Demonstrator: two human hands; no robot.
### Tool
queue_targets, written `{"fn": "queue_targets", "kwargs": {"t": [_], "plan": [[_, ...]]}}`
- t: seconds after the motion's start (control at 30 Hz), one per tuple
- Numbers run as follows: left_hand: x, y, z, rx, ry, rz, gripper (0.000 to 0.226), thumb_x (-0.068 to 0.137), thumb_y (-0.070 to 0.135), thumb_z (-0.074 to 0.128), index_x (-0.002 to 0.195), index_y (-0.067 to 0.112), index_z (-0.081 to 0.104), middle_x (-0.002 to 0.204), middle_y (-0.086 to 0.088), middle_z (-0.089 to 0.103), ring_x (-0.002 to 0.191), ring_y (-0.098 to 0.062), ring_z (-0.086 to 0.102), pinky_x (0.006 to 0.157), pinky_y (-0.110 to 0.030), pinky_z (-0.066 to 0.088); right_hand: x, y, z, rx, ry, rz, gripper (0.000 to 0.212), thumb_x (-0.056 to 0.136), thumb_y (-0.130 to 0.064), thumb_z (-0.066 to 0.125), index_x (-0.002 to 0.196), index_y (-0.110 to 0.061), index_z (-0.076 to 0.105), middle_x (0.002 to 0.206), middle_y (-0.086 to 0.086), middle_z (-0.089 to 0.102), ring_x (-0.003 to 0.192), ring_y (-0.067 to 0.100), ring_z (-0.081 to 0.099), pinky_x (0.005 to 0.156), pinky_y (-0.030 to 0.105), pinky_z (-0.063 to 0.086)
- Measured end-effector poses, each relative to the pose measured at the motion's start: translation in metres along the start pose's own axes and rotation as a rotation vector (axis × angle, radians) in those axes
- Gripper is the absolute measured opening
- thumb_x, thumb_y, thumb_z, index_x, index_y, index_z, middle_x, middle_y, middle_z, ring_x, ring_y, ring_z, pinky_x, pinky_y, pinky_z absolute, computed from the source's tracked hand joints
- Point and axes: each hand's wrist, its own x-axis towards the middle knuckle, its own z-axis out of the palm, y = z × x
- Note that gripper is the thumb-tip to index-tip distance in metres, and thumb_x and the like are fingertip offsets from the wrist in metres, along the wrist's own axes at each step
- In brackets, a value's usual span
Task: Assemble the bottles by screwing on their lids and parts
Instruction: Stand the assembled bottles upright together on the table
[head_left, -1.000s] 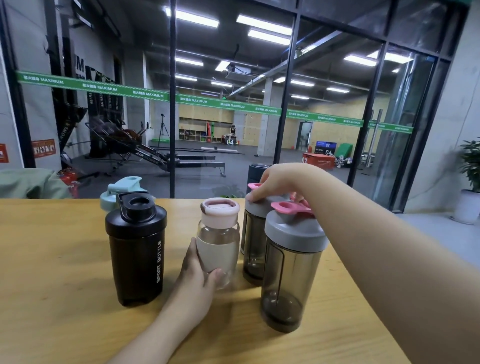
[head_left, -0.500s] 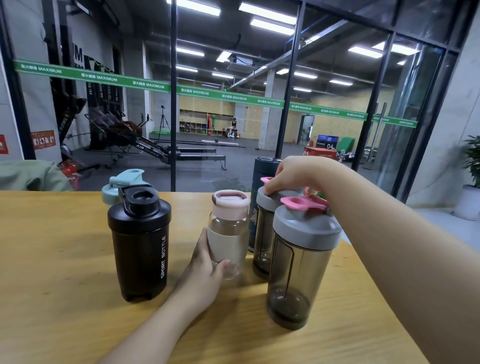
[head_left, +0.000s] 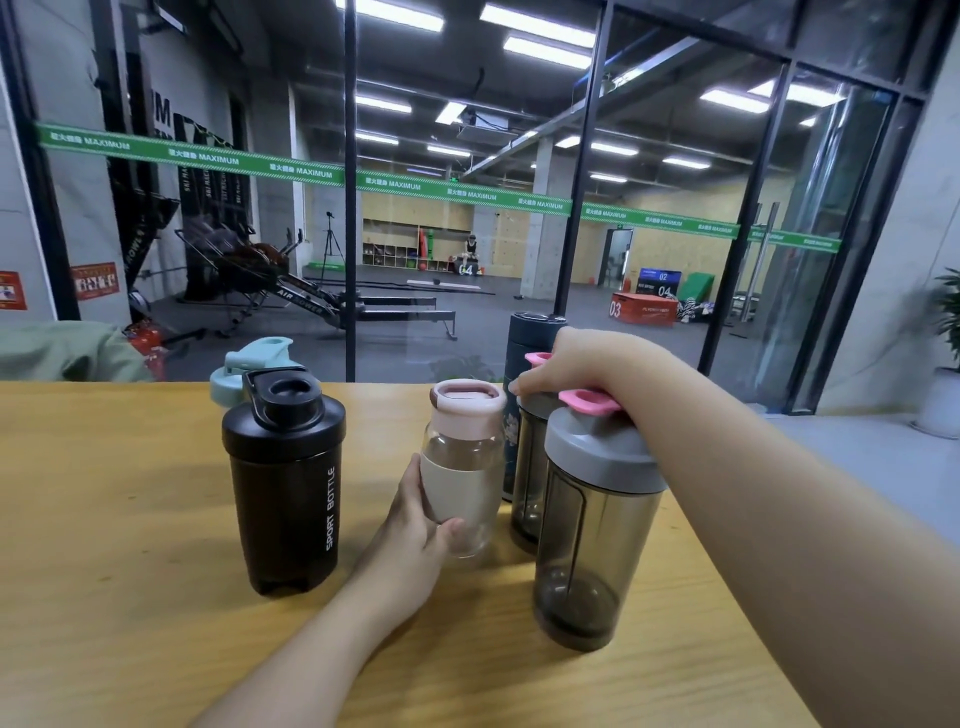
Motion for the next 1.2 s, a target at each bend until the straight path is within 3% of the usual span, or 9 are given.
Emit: {"fn": "queue_targets", "kwargs": {"t": [0.1, 0.23, 0.33, 0.43, 0.57, 0.73, 0.87, 1.0, 1.2], "plan": [[-0.004, 0.005, 0.001, 0.039, 0.047, 0.017, 0.094, 0.09, 0.032, 0.06, 0.151, 0.02, -0.011, 0.159, 0.002, 0.011, 0.141, -0.007, 0.015, 0.109, -0.019, 0.014, 0.001, -0.001, 0.003, 0.005, -0.001, -0.007, 0.051, 0.08, -0.052, 0.065, 0.101, -0.009, 0.046, 0.075, 0.002, 0.052, 0.063, 0.015, 0.05, 0.053, 0.026, 0.035], [-0.026, 0.02, -0.01, 0.175, 0.144, 0.082, 0.087, 0.092, 0.038, 0.054, 0.151, 0.019, -0.007, 0.158, 0.006, -0.001, 0.145, -0.009, 0.004, 0.109, -0.017, 0.007, 0.003, -0.002, 0.004, -0.003, -0.008, -0.018, 0.052, 0.08, -0.053, 0.065, 0.096, -0.007, 0.047, 0.076, 0.003, 0.05, 0.07, 0.018, 0.051, 0.056, 0.028, 0.036], [-0.043, 0.032, -0.019, 0.234, 0.243, 0.179, 0.075, 0.092, 0.041, 0.051, 0.15, 0.015, 0.012, 0.149, 0.009, 0.018, 0.141, -0.01, 0.02, 0.113, -0.018, 0.013, 0.004, 0.0, 0.004, 0.007, -0.008, -0.028, 0.049, 0.08, -0.054, 0.065, 0.089, -0.008, 0.049, 0.075, 0.003, 0.051, 0.065, 0.016, 0.049, 0.052, 0.027, 0.033], [-0.059, 0.044, -0.031, 0.264, 0.279, 0.307, 0.063, 0.091, 0.053, 0.046, 0.141, 0.018, 0.033, 0.13, 0.015, 0.032, 0.125, -0.008, 0.039, 0.108, -0.028, 0.034, 0.003, 0.0, 0.004, 0.022, -0.001, -0.035, 0.052, 0.08, -0.054, 0.065, 0.1, -0.008, 0.052, 0.078, 0.004, 0.053, 0.068, 0.017, 0.051, 0.054, 0.027, 0.035], [-0.059, 0.06, -0.062, 0.584, 0.629, 0.568, 0.04, 0.082, 0.034, 0.053, 0.114, 0.012, 0.049, 0.108, -0.004, 0.047, 0.103, -0.022, 0.045, 0.096, -0.029, 0.034, 0.002, 0.0, 0.005, 0.013, 0.017, -0.042, 0.052, 0.081, -0.055, 0.063, 0.106, -0.011, 0.05, 0.09, 0.004, 0.056, 0.075, 0.018, 0.053, 0.058, 0.027, 0.037], [-0.044, 0.078, -0.102, 0.766, 0.783, 0.238, 0.054, 0.075, 0.033, 0.073, 0.119, 0.008, 0.053, 0.119, -0.012, 0.044, 0.11, -0.031, 0.037, 0.088, -0.05, 0.039, -0.001, -0.002, 0.004, 0.023, 0.003, -0.061, 0.039, 0.084, -0.052, 0.06, 0.094, -0.015, 0.051, 0.085, 0.005, 0.057, 0.072, 0.017, 0.053, 0.063, 0.027, 0.039], [-0.03, 0.093, -0.123, 0.957, 0.629, -0.065, 0.058, 0.088, 0.054, 0.047, 0.138, 0.026, 0.043, 0.127, -0.015, 0.04, 0.115, -0.035, 0.037, 0.092, -0.048, 0.036, -0.001, -0.002, 0.004, 0.024, 0.019, -0.037, 0.044, 0.085, -0.049, 0.06, 0.102, -0.009, 0.058, 0.087, 0.006, 0.058, 0.077, 0.02, 0.055, 0.058, 0.026, 0.037], [-0.024, 0.102, -0.125, 0.987, 0.549, -0.098, 0.05, 0.091, 0.059, 0.033, 0.127, 0.028, 0.051, 0.116, -0.011, 0.046, 0.107, -0.031, 0.041, 0.084, -0.039, 0.04, -0.005, -0.004, 0.003, 0.049, 0.016, -0.034, 0.038, 0.085, -0.043, 0.061, 0.101, -0.008, 0.057, 0.084, 0.006, 0.057, 0.069, 0.018, 0.052, 0.053, 0.025, 0.034], [-0.022, 0.104, -0.126, 0.739, 0.485, -0.084, 0.035, 0.091, 0.048, 0.044, 0.119, 0.03, 0.052, 0.118, -0.01, 0.047, 0.11, -0.03, 0.044, 0.083, -0.037, 0.042, -0.014, -0.007, 0.001, 0.089, 0.055, -0.041, 0.05, 0.086, -0.04, 0.063, 0.12, -0.007, 0.047, 0.086, 0.003, 0.053, 0.074, 0.018, 0.051, 0.052, 0.025, 0.034]]}}
